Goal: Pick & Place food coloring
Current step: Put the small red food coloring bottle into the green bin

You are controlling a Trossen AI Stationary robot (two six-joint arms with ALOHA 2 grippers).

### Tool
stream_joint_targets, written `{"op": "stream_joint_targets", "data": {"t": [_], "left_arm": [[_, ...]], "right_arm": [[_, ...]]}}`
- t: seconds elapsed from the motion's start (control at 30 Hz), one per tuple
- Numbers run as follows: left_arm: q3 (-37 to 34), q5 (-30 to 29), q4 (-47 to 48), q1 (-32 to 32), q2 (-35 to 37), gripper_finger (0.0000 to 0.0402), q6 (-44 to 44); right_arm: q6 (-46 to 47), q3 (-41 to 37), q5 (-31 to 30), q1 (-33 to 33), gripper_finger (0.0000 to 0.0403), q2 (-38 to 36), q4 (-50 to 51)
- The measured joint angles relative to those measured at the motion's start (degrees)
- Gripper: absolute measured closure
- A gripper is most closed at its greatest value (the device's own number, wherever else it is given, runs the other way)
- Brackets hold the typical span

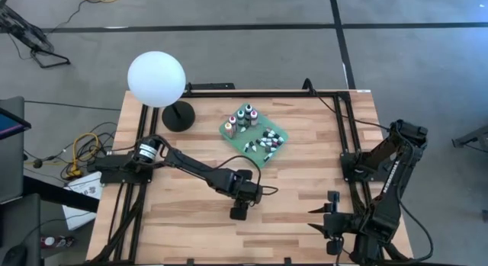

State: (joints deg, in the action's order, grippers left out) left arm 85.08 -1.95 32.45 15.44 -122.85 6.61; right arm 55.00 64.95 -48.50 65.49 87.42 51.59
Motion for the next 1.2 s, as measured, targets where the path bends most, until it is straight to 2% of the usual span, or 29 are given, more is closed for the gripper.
{"op": "stream_joint_targets", "data": {"t": [0.8, 1.2], "left_arm": [[-0.1, 0.2, 0.1, 0.6, 0.0, 0.0296, -2.5], [-0.1, 0.1, 0.2, 0.9, 0.0, 0.0313, -3.8]], "right_arm": [[0.0, 0.0, 0.0, 0.0, 0.0241, 0.0, 0.0], [0.0, 0.0, 0.0, 0.0, 0.0242, 0.0, 0.0]]}}
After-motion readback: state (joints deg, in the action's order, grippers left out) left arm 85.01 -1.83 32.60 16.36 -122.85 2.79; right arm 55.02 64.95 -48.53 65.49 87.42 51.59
